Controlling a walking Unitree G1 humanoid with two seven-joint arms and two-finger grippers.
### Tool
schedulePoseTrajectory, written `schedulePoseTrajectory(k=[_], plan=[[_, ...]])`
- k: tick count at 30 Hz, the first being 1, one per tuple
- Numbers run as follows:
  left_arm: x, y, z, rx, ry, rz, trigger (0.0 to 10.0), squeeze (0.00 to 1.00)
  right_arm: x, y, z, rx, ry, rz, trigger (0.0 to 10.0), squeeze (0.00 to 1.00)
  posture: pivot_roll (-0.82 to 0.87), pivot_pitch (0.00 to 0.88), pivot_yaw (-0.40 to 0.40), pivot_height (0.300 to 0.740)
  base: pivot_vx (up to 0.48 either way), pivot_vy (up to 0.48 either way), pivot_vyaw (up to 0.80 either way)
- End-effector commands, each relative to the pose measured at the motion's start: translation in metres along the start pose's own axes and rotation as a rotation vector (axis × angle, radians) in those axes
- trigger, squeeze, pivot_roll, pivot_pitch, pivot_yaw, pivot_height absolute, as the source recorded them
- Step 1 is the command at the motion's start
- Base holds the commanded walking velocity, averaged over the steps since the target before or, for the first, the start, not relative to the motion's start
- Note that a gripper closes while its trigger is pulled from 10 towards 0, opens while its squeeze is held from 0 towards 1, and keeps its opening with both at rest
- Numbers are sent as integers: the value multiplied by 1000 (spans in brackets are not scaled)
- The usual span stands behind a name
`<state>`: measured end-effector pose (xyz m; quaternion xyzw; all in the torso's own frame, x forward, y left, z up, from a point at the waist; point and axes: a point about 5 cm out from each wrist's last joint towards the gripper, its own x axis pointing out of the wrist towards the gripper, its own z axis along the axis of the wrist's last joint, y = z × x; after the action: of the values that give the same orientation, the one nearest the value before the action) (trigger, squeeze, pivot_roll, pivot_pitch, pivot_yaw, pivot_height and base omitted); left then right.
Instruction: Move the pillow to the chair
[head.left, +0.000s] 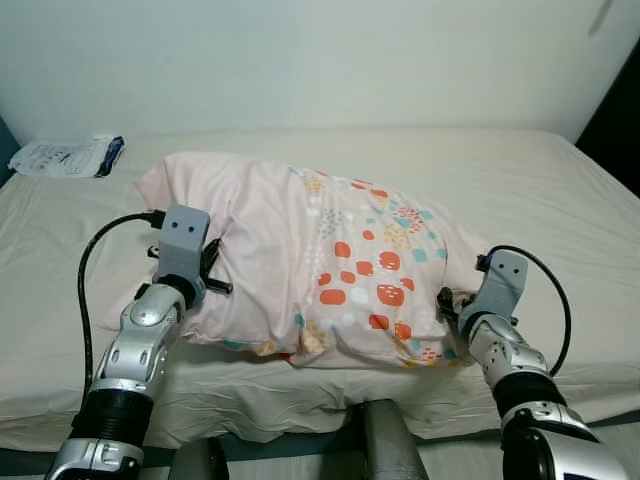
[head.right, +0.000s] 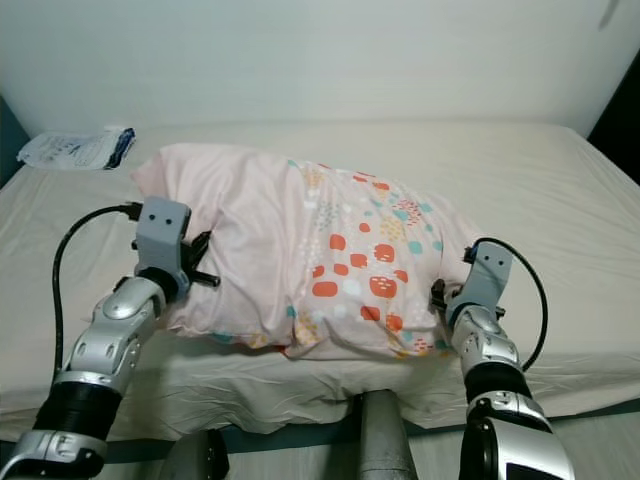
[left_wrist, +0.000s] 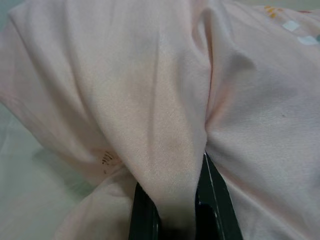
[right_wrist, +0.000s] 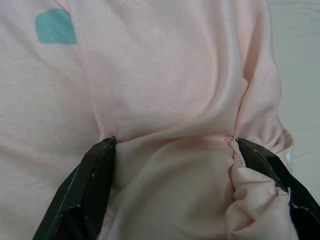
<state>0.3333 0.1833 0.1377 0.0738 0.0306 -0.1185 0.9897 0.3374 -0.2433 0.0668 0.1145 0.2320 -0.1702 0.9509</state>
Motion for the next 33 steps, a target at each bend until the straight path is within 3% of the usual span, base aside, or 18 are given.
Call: schedulePoseTrajectory(k=[1,5,6,7,11,14,16,20,23,28,33], plan=[[-2,0,1,0,-12,-37,10000,0,-1,-3,-7,-4,29,-29,10000,1000,-81,81,-22,582,0,0,0],[-4,2,1,-3,-17,-52,10000,0,-4,-11,-4,-38,3,-102,10000,1000,-82,82,-22,582,0,0,0],[-6,3,0,-2,-17,-60,10000,0,-5,-17,-6,-49,1,-165,10000,161,-80,82,-26,582,0,0,0],[-7,2,0,0,-17,-71,10000,0,-6,-26,-8,-53,-2,-240,10000,0,-78,81,-28,582,0,0,0],[-9,-1,0,-6,-23,-117,10000,0,-10,-39,-12,25,3,-377,10000,0,-76,77,-30,582,0,0,0],[-10,-2,0,-10,-23,-134,10000,0,-12,-39,-12,59,5,-391,10000,0,-76,76,-30,582,0,0,0],[-12,-6,-2,-19,-14,-182,10000,0,-13,-40,-18,134,54,-429,10000,0,-77,72,-29,582,0,0,0],[-14,-11,-4,-9,-1,-233,10000,0,-13,-40,-27,148,108,-455,10000,0,-76,69,-30,582,0,0,0],[-14,-14,-5,16,8,-251,10000,0,-12,-41,-33,97,135,-471,10000,0,-79,66,-29,582,0,0,0],[-7,-10,-6,52,11,-162,10000,0,-12,-44,-45,-26,155,-520,10000,0,-82,64,-33,582,0,0,0],[-5,-7,-4,66,1,-124,10000,0,-10,-35,-52,-113,162,-465,10000,0,-78,68,-38,582,0,0,0]])
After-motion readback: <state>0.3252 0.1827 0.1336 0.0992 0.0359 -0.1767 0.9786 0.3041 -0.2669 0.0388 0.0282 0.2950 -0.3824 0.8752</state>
